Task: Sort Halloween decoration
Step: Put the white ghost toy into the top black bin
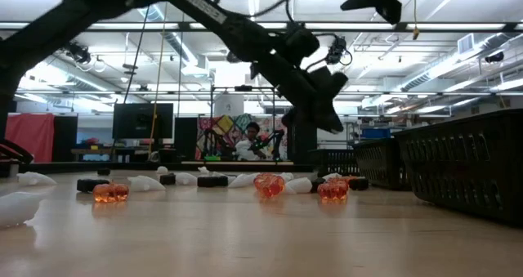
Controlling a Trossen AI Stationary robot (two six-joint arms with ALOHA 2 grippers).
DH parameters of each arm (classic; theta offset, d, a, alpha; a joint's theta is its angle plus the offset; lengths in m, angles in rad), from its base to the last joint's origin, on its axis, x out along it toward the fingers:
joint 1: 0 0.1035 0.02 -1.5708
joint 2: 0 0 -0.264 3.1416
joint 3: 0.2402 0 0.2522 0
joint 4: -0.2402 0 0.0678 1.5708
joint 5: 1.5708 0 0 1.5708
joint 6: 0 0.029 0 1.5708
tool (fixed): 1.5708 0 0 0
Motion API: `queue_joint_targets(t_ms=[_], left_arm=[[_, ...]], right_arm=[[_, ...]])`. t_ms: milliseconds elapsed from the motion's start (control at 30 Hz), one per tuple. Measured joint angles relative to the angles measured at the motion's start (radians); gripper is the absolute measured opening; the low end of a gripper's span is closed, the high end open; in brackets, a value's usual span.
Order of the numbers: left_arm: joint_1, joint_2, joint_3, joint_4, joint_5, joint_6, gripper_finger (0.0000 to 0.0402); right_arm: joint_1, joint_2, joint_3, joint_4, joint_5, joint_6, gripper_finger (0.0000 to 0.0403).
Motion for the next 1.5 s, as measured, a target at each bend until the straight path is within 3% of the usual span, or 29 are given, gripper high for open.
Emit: queue_joint_targets(t_ms=[200,533,700,833,967,1200,1367,1500], left_arm=[[0.017,0.066,0.064,-0.048,-0.004,0.000,0.0080],[0.014,0.034,0.064,-0.109,-0.003,0.001,0.0170],[0.003,-0.024,0.054,-0.201,-0.013,0.046,0.0168],[-0.025,-0.101,0.006,-0.166,-0.040,0.128,0.0150],[-0.044,-0.197,-0.140,-0.108,-0.069,0.150,0.0133],[-0.045,-0.479,-0.559,0.020,-0.081,0.080,0.0117],[-0.073,-0.692,-0.782,0.009,0.047,0.059,0.0117],[-0.158,-0.799,-0.904,-0.020,0.114,-0.002,0.0117]], right_arm=[[0.015,-0.047,0.000,-0.003,0.066,-0.016,0.0132],[0.020,-0.054,0.000,-0.010,0.097,-0.025,0.0132],[0.019,-0.055,0.000,-0.004,0.105,-0.023,0.0132],[0.021,-0.053,0.000,0.002,0.105,-0.023,0.0132],[0.034,-0.053,0.000,0.021,0.126,-0.024,0.0132],[0.054,-0.045,0.000,0.035,0.182,-0.057,0.0132],[0.034,-0.020,0.000,0.034,0.190,-0.093,0.0132],[-0.005,0.010,0.000,0.034,0.175,-0.118,0.0132]])
